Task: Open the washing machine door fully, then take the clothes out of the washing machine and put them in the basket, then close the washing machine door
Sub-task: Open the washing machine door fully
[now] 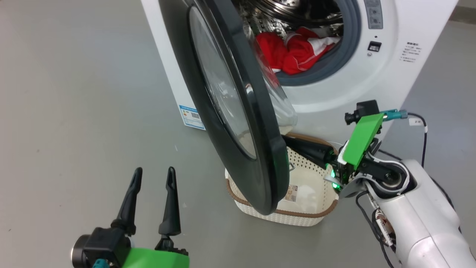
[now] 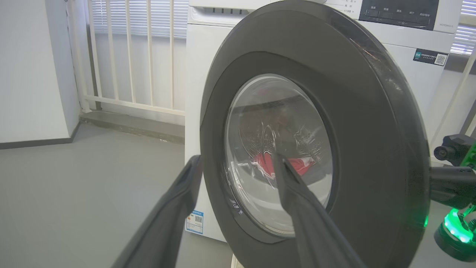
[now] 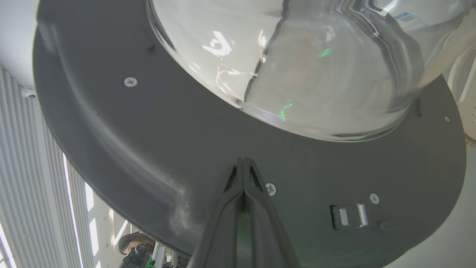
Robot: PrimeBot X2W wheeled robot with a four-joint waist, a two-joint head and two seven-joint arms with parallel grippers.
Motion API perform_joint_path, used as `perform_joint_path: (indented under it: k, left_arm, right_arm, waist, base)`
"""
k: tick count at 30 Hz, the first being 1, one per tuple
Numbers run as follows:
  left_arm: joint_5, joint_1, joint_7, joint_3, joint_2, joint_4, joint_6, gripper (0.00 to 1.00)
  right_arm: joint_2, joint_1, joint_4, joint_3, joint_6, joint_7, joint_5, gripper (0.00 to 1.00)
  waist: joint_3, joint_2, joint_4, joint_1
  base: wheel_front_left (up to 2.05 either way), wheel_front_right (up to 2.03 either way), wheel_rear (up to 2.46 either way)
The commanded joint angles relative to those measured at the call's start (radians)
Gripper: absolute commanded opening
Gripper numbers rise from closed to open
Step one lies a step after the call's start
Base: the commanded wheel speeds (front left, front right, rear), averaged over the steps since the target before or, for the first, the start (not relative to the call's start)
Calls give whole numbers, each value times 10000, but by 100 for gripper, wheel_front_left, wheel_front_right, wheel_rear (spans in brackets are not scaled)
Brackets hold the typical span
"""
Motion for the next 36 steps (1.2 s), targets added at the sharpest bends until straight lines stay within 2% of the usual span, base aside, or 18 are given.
perform_joint_path:
  k: [1,10,36]
  left_arm:
    - [-9,-62,-49,388,128,-200,-14,100]
    - [-68,126,-45,389,178,-118,-9,100]
    - [-289,658,-47,620,257,-833,343,100]
  right_arm:
    - [214,23,-353,278,77,7,144,0]
    - [215,357,-472,820,77,-183,639,0]
    - [215,-340,-521,2972,77,-646,1954,0]
  waist:
    - [-182,0,202,0]
    - [-447,0,714,0]
    - [-87,0,1058,0]
  base:
    - [0,0,0]
    - [0,0,0]
    - [0,0,0]
